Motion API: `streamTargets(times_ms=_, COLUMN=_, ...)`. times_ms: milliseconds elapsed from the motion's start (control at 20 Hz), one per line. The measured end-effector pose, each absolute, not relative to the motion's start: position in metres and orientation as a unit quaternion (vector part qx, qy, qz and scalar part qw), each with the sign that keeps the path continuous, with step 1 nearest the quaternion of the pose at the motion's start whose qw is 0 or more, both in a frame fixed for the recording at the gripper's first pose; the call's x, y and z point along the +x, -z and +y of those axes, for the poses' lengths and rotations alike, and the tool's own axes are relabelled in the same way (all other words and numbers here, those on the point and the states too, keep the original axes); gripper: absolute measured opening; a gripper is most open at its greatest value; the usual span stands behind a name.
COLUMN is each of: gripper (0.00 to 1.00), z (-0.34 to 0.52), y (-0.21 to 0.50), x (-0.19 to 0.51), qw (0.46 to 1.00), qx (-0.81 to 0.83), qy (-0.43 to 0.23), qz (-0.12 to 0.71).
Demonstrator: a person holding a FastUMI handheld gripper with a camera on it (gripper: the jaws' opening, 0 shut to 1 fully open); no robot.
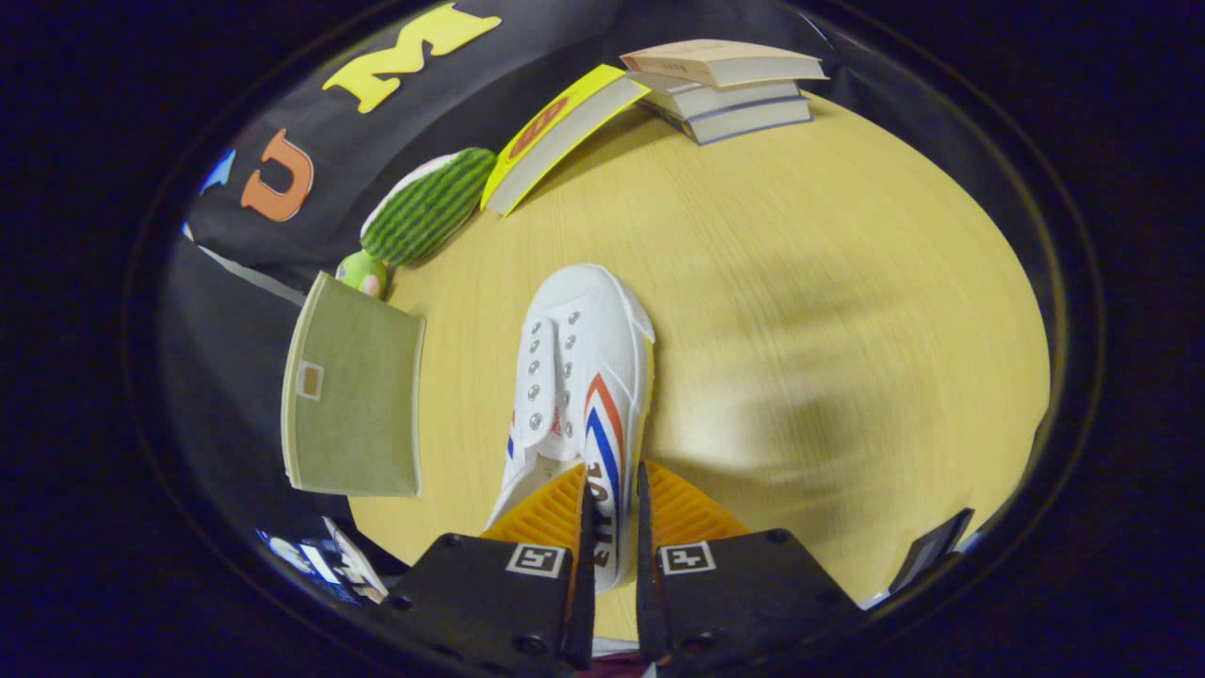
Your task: Open the storage box then place both shoes into the box .Put the left shoe in first, then the right shoe, with the right side of both shoes facing outward in a uniform manner.
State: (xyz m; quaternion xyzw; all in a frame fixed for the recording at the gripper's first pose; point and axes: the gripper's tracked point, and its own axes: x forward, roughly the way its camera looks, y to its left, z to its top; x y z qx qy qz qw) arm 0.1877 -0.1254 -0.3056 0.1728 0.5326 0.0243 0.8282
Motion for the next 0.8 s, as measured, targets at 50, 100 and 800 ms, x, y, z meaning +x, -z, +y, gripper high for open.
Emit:
streamTargets(times_ms=50, gripper=0.23, z=-0.123, y=0.295, x=0.187, qw=0.833, qx=0.173, qy=-0.022, qz=0.526)
streamTargets(times_ms=100, gripper=0.23, z=-0.116, y=0.283, x=0.185, qw=0.833, qx=0.183, qy=-0.023, qz=0.522)
streamTargets(times_ms=800, gripper=0.23, z=0.011, y=0.166, x=0.206, qw=0.863, qx=0.224, qy=-0.077, qz=0.446)
